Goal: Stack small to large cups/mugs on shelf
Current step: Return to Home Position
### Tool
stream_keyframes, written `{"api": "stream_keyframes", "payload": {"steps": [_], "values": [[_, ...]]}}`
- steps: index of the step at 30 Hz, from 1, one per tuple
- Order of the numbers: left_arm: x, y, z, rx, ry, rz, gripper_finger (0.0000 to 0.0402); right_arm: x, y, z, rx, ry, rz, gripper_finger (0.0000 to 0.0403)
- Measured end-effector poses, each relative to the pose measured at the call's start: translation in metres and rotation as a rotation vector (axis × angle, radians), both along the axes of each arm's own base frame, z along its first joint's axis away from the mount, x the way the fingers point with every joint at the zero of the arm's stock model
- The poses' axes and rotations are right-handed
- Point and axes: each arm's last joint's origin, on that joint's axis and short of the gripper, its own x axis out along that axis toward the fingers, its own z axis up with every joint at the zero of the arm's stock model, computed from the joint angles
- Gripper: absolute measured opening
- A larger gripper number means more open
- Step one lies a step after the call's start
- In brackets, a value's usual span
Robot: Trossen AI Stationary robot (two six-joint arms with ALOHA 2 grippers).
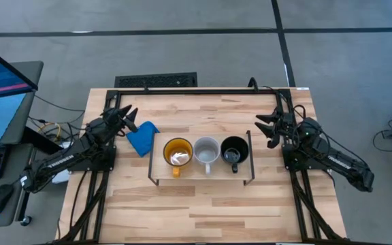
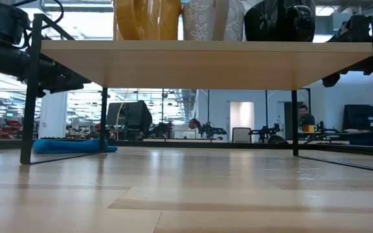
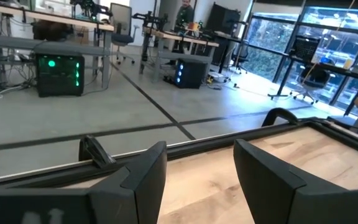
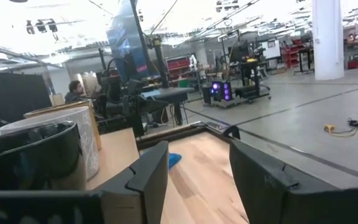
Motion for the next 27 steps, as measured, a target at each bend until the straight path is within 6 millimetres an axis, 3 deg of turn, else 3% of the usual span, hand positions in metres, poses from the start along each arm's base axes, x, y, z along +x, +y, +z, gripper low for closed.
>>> {"api": "stream_keyframes", "payload": {"steps": [27], "values": [[0.0002,-0.0002,-0.0009,0.010,0.028,-0.011,0.0179,0.0005,-0.0003,-0.0044,0.009,0.043,-0.003,0.0192]]}}
